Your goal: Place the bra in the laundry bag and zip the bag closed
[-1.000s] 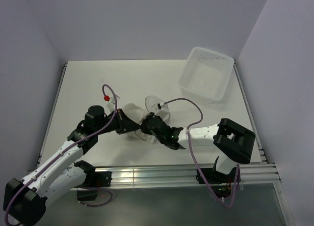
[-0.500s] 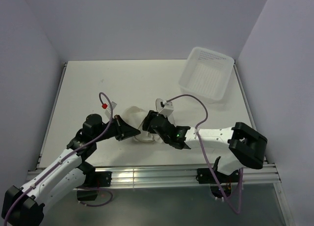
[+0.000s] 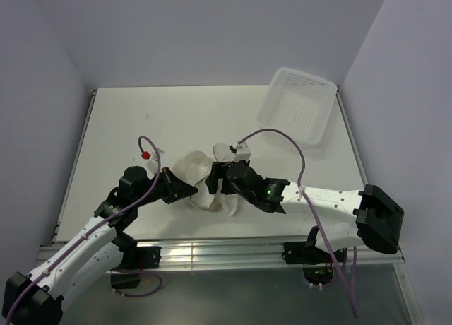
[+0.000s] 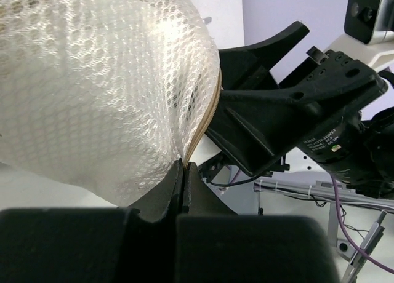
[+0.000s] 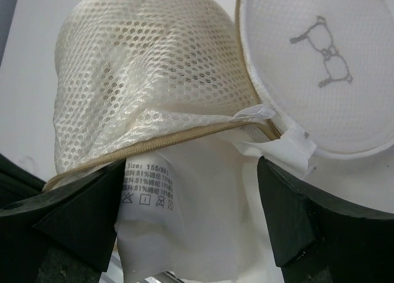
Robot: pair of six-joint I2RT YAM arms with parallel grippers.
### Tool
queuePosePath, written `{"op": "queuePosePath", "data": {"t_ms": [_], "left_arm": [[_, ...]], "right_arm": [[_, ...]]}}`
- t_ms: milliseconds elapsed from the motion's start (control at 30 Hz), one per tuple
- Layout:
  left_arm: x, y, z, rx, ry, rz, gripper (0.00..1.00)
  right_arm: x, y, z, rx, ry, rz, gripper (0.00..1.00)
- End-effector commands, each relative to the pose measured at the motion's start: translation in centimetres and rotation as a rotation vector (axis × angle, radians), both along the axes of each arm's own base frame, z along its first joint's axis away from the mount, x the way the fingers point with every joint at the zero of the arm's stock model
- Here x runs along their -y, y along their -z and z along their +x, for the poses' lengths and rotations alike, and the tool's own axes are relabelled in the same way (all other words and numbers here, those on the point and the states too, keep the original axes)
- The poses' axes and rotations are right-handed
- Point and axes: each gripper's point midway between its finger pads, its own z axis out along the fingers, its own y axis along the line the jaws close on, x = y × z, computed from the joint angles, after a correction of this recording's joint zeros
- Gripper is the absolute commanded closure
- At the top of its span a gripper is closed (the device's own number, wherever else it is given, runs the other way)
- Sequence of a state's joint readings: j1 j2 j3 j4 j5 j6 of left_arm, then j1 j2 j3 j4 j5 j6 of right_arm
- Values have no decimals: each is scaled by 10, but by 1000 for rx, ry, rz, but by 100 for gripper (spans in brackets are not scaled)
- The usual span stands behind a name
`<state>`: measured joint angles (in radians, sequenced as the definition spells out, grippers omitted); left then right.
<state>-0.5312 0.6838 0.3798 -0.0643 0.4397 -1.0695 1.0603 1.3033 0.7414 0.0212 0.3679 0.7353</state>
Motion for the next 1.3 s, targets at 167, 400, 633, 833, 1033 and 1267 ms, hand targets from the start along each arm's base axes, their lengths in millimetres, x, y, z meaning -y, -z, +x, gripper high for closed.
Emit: {"op": "queuePosePath", "data": {"t_ms": [167,400,633,833,1033,1267], "left_arm": [[-10,-10,14,64,-39,19,100],[-12,-17,18,70,-39,-9,100],[-12,-33,19,97,-44,-28,100],[-13,-34,18,98,-39,-13,100],[-14,-36,21,106,-44,-3,100],[-11,-38,21,100,-33,-22,100]], "right_arm": [[25,-41,9,40,-21,129,11],[52,-18,10,7,14,123,7],[99,47,8,-129,178,171,9],[149,74,23,-90,355,102,7],[162,97,12,-141,360,79,9],[129,112,4,-214,198,130,27]]}}
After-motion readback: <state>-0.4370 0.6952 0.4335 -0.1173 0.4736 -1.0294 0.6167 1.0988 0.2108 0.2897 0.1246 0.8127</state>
